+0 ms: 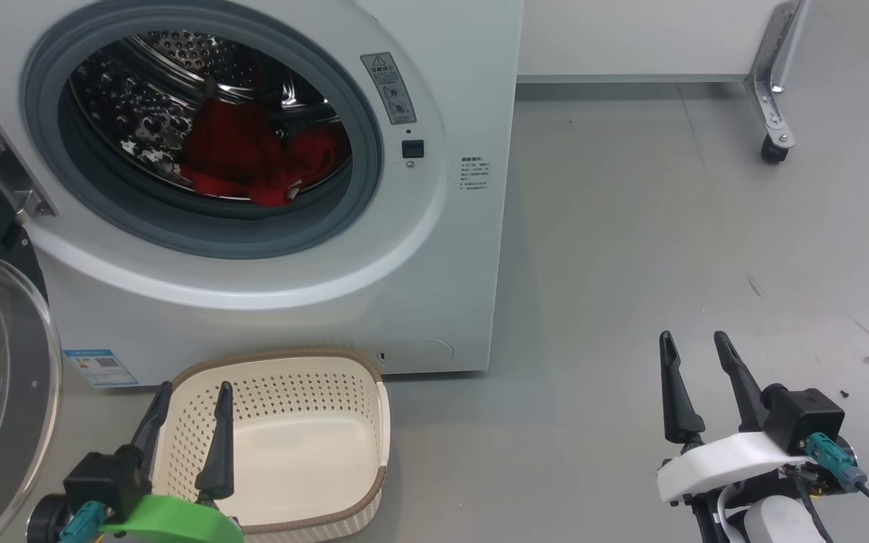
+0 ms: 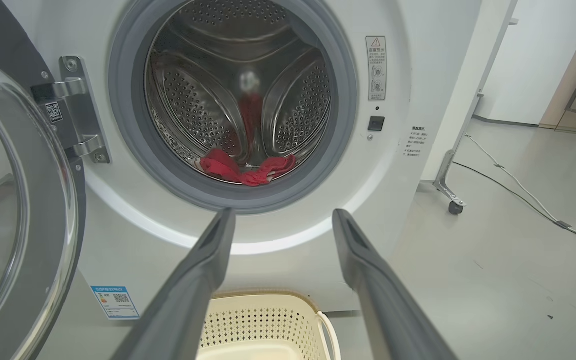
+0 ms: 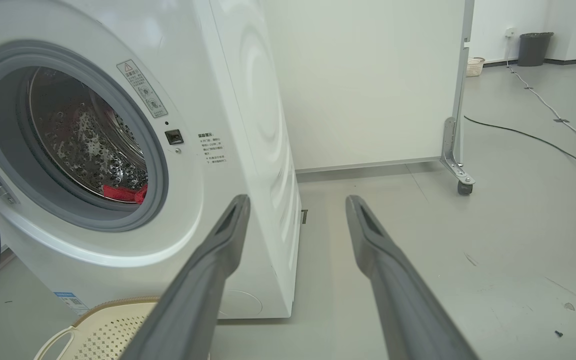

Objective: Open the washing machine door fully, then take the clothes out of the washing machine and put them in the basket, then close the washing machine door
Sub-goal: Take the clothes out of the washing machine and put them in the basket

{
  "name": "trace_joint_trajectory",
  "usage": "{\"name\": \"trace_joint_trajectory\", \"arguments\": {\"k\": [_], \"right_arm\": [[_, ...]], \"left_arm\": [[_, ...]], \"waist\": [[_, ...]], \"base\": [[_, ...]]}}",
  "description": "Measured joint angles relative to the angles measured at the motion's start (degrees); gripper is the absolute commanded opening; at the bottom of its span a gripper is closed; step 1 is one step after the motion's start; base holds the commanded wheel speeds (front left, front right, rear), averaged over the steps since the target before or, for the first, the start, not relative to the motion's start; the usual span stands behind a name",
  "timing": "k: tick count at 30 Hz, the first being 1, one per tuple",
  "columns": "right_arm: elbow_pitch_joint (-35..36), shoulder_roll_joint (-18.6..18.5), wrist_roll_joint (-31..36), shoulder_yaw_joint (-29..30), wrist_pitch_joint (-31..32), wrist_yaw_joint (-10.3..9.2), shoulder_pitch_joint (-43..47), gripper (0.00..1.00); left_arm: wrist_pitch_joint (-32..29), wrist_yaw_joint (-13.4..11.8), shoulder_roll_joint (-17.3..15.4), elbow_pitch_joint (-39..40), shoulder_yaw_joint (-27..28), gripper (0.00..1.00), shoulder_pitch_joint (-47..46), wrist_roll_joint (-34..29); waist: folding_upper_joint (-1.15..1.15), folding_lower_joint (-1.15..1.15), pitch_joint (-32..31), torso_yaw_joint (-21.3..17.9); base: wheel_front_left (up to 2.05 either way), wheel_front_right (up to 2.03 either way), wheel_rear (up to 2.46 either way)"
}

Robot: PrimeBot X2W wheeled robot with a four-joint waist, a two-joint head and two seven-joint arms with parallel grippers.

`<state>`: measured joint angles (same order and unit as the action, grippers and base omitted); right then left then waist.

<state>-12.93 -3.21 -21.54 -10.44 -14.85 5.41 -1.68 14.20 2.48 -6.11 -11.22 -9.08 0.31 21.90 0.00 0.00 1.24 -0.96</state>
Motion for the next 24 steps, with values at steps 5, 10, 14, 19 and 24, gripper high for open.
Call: {"name": "trace_joint_trajectory", "arguments": {"k": [5, 10, 14, 19, 24], "right_arm": [[-0.03, 0.02, 0.00, 0.01, 0.00, 0.00, 0.00, 1.00], [-0.05, 0.03, 0.00, 0.04, 0.00, 0.00, 0.00, 1.00], [-0.05, 0.04, 0.00, 0.04, 0.00, 0.00, 0.00, 1.00], [-0.05, 0.09, 0.00, 0.04, 0.00, 0.00, 0.00, 1.00], [-0.05, 0.11, 0.00, 0.04, 0.00, 0.01, 0.00, 1.00]], "left_arm": [[0.00, 0.02, 0.01, -0.01, -0.07, 1.00, 0.00, 0.00], [0.00, 0.02, 0.02, -0.01, -0.20, 1.00, 0.00, 0.00], [0.00, 0.02, 0.04, -0.02, -0.26, 1.00, 0.00, 0.00], [0.00, 0.02, 0.04, -0.02, -0.30, 1.00, 0.00, 0.00], [0.00, 0.02, 0.05, -0.03, -0.33, 1.00, 0.00, -0.01]], "waist": [[0.00, 0.00, -0.04, -0.01], [0.00, 0.00, -0.09, 0.01], [0.00, 0.00, -0.03, 0.05], [0.00, 0.00, 0.16, 0.08], [0.00, 0.00, 0.36, 0.07]], "base": [[0.69, -0.69, 0.00], [0.46, -0.46, 0.00], [0.28, -0.28, 0.00], [0.10, -0.10, 0.00], [0.00, 0.00, 0.00]]}}
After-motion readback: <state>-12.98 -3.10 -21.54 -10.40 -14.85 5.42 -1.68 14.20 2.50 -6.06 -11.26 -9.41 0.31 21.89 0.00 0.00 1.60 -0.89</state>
